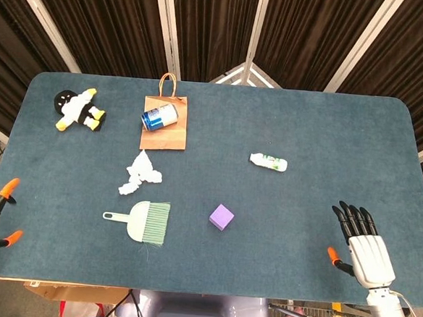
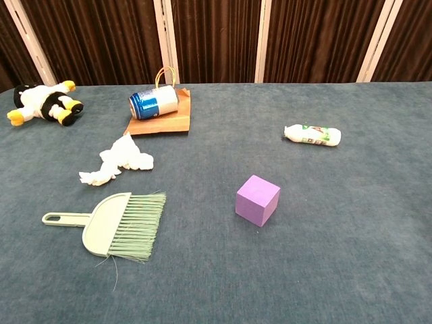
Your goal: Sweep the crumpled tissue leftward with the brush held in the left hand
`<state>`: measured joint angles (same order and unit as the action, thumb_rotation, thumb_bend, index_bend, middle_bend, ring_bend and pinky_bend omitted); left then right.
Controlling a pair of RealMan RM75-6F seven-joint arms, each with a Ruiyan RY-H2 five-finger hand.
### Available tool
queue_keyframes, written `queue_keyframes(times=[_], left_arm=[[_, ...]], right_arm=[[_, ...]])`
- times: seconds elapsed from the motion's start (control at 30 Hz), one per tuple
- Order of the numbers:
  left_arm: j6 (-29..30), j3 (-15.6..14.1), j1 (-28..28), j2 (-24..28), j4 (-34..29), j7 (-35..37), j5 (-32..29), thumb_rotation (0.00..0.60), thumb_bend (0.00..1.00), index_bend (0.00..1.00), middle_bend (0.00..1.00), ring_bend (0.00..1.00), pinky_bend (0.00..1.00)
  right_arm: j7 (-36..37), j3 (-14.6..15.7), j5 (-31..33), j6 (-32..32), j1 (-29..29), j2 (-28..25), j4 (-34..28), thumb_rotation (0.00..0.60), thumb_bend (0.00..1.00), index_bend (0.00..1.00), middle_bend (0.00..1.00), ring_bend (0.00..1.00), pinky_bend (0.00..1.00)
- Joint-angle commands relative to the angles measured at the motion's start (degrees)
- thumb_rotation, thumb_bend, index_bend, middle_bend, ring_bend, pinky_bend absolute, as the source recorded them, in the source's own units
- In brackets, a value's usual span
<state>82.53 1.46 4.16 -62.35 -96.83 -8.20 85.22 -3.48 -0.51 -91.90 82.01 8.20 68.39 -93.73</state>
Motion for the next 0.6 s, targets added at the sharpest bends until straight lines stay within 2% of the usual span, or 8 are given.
queue_keyframes(times=[0.03, 0.13, 0.27, 0.47, 0.6], left_arm=[[-7.25, 1.98, 4.66, -1.64, -3.36, -5.16, -4.12, 0.6, 0.14, 0.24, 0.94, 0.9, 0.8], [-13.33, 3.31, 8.45, -4.14, -6.07, -10.46, -9.04, 0.6, 0.19, 0.35, 1.0, 0.99, 0.91], [-18.68, 4.62, 13.11, -9.13, -7.2, -18.72, -14.94, 0.6, 0.25, 0.43, 1.0, 1.0, 0.98], [-20.35, 5.74, 18.26, -18.7, -5.51, -31.19, -25.13, 0.6, 0.28, 0.49, 1.0, 1.0, 0.99], [-19.66, 6.57, 20.47, -23.4, -3.88, -35.31, -29.92, 0.6, 0.31, 0.49, 1.0, 1.0, 0.99]], right_arm=[[0.11, 0.02, -0.17, 0.16, -0.03, -0.04, -0.02, 0.6, 0.34, 0.0, 0.0, 0.0, 0.0], [0.28, 0.05, -0.34, 0.21, 0.01, -0.04, 0.06, 0.6, 0.34, 0.0, 0.0, 0.0, 0.0], [0.64, 0.04, -0.22, 0.08, 0.05, -0.1, 0.25, 0.6, 0.34, 0.0, 0.0, 0.0, 0.0], [1.29, -0.06, 0.0, 0.08, 0.05, -0.22, 0.21, 0.6, 0.34, 0.0, 0.0, 0.0, 0.0], [1.57, -0.03, -0.08, -0.03, 0.13, -0.42, 0.0, 0.6, 0.34, 0.0, 0.0, 0.0, 0.0]])
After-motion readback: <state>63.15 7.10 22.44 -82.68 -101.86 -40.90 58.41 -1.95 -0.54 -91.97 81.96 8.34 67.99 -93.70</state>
